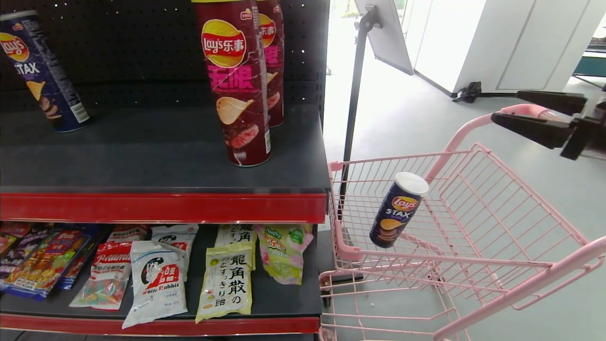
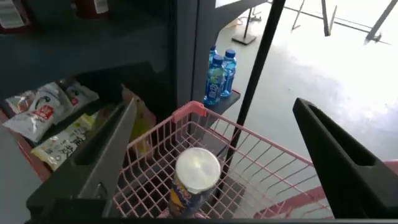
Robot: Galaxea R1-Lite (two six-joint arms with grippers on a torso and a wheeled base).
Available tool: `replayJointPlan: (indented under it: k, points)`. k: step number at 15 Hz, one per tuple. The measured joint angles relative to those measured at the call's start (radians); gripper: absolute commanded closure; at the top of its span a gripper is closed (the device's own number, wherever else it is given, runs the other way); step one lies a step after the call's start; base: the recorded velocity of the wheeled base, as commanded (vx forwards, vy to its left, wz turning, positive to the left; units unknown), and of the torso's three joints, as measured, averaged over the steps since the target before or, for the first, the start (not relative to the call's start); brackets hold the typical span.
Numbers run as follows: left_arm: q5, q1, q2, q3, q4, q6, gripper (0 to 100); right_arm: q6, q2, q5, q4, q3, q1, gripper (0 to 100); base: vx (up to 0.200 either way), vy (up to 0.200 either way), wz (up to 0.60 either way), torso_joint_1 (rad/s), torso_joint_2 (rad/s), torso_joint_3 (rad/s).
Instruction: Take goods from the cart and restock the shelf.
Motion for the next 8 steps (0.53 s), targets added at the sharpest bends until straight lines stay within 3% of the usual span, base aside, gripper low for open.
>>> replayJointPlan:
  k: [4, 8]
  points:
    - [0.0, 0.0, 0.0, 0.0, 0.0, 0.0, 0, -0.21, 0.298, 0.203, -0.025, -0.164, -0.073, 0, 0.0, 0.0, 0.0, 0.0, 0.0, 0.0]
    - [0.0, 0.0, 0.0, 0.0, 0.0, 0.0, 0, -0.31, 0.475, 0.275, -0.021, -0.213, -0.124, 0, 0.0, 0.0, 0.0, 0.0, 0.0, 0.0]
